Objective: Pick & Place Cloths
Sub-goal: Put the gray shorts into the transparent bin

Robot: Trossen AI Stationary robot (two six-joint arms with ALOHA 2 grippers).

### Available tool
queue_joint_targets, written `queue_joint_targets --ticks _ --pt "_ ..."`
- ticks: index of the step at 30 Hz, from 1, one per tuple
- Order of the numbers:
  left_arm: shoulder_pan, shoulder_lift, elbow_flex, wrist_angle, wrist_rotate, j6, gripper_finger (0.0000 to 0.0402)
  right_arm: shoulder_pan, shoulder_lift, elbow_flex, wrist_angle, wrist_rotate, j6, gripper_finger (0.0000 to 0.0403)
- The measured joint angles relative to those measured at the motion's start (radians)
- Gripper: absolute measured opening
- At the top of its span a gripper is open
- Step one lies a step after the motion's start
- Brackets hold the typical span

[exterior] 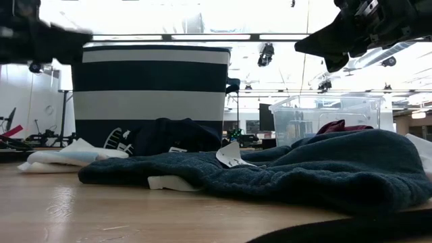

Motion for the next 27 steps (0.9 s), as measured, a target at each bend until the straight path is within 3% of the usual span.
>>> queue_joint_targets --ticks 7,27 --pt "0.000 0.000 0.017 0.007 0.003 -0.091 0.0030 0.000 0.000 0.000 -0.005 -0.002 0.031 0.0008" --pt "0.000 0.001 0.017 -0.011 0.006 -0.105 0.0030 0.000 0.000 0.001 -0.005 0.002 0.022 0.0008"
